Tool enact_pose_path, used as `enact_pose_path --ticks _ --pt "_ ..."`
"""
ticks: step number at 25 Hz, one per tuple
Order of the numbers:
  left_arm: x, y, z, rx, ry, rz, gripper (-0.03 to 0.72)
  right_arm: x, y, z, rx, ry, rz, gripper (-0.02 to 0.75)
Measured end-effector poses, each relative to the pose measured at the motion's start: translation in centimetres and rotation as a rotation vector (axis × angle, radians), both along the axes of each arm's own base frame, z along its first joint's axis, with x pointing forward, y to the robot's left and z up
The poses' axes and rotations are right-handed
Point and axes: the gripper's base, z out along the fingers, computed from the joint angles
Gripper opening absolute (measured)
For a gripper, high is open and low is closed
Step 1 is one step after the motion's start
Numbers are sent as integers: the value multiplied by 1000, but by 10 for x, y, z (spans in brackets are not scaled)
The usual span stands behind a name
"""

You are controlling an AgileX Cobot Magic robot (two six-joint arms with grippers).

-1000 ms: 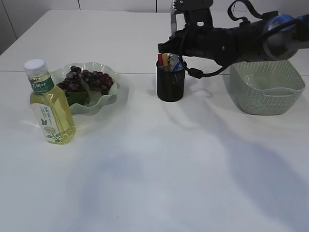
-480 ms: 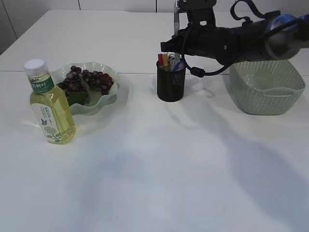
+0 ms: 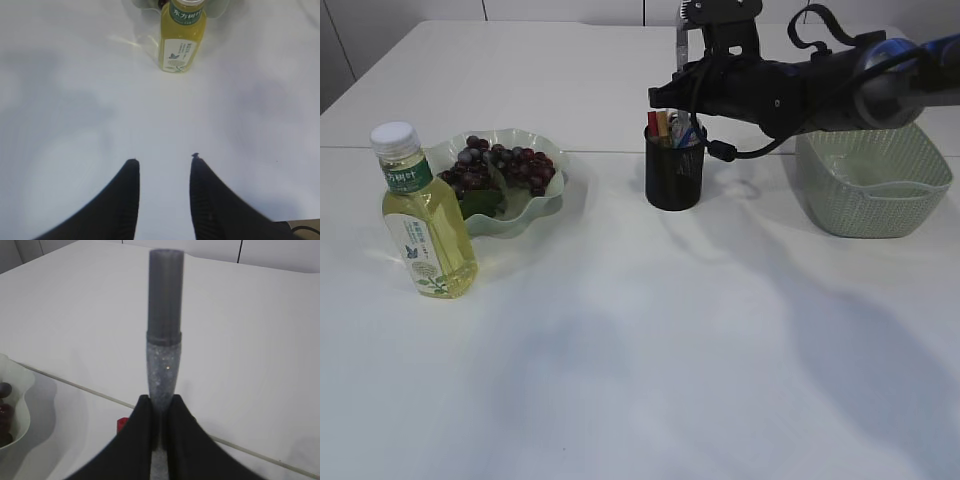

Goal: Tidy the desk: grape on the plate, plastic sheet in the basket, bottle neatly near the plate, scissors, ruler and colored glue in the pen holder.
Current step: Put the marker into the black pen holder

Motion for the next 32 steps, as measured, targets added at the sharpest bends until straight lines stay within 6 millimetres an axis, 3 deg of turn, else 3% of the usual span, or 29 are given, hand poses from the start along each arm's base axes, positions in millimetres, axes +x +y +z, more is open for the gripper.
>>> enact_pose_path --ticks 10,15,16,18,19,21,25,26,29,32 --pt "0 0 0 0 0 0 245 1 1 -3 -10 25 2 73" --pt "0 0 0 0 0 0 256 1 1 -3 -10 27 2 163" --pt "0 0 0 1 0 -1 320 1 1 -3 -10 27 2 193" --pt "0 0 0 1 0 -1 291 1 1 -3 5 38 -4 253" --pt "0 0 0 1 0 -1 318 1 0 -4 17 54 -9 283" --pt "0 0 0 1 0 -1 273 0 0 -6 27 81 -15 323" --pt "0 0 0 2 6 -1 253 0 0 -7 34 96 -19 347" --pt "0 0 0 2 7 -1 285 -1 1 -7 34 99 -17 349" --pt "-1 0 0 2 8 -1 265 -5 3 1 28 120 -10 351" --pt "0 0 0 2 6 -1 250 -14 2 20 17 154 -5 351"
